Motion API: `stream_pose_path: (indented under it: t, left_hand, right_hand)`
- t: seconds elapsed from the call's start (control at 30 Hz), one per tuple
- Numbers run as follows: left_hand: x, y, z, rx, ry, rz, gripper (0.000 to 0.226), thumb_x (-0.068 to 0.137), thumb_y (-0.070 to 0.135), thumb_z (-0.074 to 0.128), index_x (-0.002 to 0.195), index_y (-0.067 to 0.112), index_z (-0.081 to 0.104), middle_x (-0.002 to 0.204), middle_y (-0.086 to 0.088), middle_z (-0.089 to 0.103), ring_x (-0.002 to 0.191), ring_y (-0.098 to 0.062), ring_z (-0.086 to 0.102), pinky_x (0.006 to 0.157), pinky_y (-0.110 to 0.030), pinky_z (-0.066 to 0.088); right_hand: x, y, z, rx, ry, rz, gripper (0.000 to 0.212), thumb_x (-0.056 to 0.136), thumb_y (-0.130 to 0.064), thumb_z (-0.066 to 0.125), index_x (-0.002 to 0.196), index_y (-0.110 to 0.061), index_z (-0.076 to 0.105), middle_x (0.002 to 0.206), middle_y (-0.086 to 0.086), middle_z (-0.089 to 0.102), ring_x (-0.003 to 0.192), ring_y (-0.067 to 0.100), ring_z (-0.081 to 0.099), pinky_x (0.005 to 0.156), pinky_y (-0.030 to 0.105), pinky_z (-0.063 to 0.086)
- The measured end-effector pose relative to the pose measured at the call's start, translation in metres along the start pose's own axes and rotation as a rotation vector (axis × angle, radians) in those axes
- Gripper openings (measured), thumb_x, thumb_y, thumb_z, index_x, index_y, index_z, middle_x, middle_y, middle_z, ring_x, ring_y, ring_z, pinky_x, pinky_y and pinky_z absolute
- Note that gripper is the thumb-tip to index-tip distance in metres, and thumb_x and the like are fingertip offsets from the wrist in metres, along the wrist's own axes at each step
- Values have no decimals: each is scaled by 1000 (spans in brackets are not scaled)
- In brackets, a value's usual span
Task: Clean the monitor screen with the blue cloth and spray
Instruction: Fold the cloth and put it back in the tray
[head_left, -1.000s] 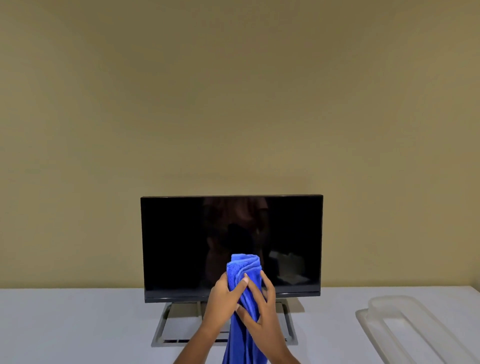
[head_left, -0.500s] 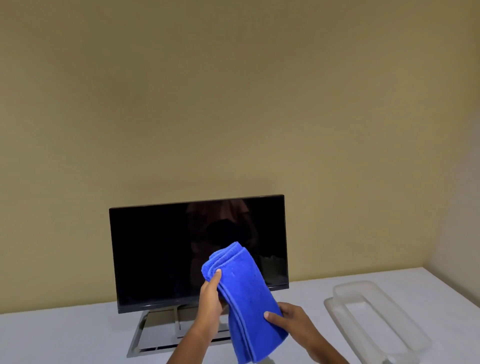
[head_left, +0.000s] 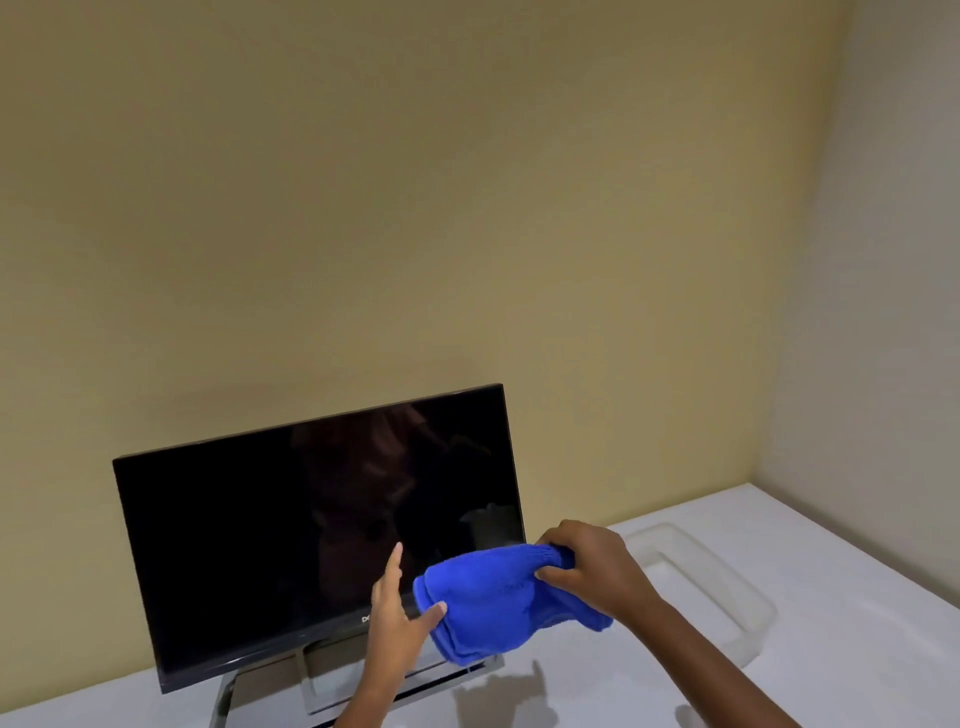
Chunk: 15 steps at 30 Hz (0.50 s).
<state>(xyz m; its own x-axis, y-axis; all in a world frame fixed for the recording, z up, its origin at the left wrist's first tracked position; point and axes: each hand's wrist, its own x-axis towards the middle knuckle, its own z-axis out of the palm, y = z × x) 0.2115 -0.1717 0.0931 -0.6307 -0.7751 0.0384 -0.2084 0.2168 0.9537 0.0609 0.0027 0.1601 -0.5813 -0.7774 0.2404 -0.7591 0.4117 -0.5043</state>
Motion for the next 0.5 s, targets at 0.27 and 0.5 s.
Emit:
stream_pose_path:
  t: [0.27, 0.5]
  left_hand:
    - [16, 23, 66, 581, -313, 329, 42, 82, 32, 61, 123, 31, 51, 125, 18, 47, 131, -7, 30, 110, -30, 22]
    - [55, 68, 149, 634, -187, 502, 23, 86, 19, 51, 106, 24, 60, 107, 11, 64, 106, -11, 49, 95, -23, 35]
  right_hand:
    - [-4, 45, -31, -214, 3, 28, 22, 84, -33, 54, 104, -27, 62, 97, -9, 57, 99, 11, 54, 109, 40, 21]
    - [-2, 134, -66, -194, 51, 129, 21, 84, -29, 52, 102, -22, 61, 101, -7, 58, 77, 8, 47, 86, 24, 38]
